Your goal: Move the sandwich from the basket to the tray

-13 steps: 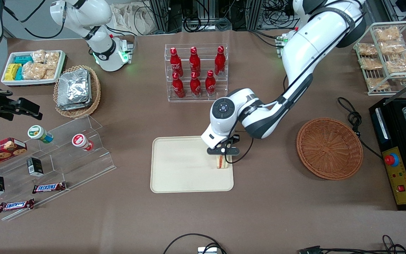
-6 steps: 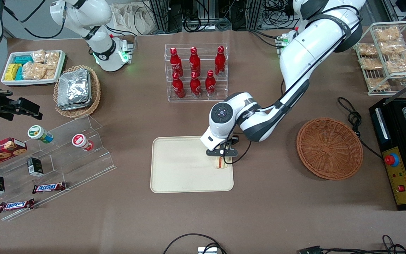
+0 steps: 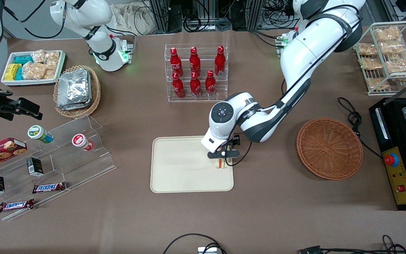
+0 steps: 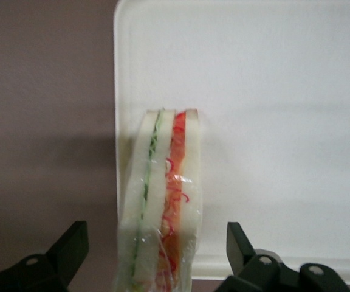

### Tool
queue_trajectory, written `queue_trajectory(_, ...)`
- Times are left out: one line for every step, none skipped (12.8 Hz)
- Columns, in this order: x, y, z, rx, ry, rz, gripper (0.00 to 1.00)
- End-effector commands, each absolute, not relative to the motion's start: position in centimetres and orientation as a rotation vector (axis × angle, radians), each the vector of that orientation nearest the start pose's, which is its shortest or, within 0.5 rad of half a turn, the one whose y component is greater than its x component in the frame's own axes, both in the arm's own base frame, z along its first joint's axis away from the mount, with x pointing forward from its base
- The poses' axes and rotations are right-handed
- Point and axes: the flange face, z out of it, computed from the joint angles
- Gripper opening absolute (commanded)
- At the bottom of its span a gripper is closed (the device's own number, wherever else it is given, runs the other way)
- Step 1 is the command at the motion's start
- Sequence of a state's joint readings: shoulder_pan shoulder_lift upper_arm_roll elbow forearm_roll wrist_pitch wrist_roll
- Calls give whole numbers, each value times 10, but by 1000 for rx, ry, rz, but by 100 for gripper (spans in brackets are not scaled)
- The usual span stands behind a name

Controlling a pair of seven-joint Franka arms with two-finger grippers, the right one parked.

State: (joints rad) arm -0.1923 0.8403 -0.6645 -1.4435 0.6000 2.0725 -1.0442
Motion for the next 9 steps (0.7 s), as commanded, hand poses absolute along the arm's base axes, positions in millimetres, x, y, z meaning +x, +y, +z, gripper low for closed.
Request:
queue_trajectory(570, -437, 299, -3037, -210, -74, 100)
queue_trajectory(576, -429, 313, -3026, -260, -95, 100)
queue_trajectory(584, -413, 329, -3006, -302, -114, 100)
queue_trajectory(588, -400, 340, -2977, -332, -117, 100)
queue_trajectory(594, -384, 358, -2949, -368, -134, 100)
queue_trajectory(602, -362, 373, -2922, -416, -142, 100)
queue_trajectory(607, -342, 391, -2891, -451, -154, 100)
queue_trajectory(614, -321, 406, -2870, -483, -164, 100)
queue_trajectory(622, -299, 422, -2861, -529, -187, 100)
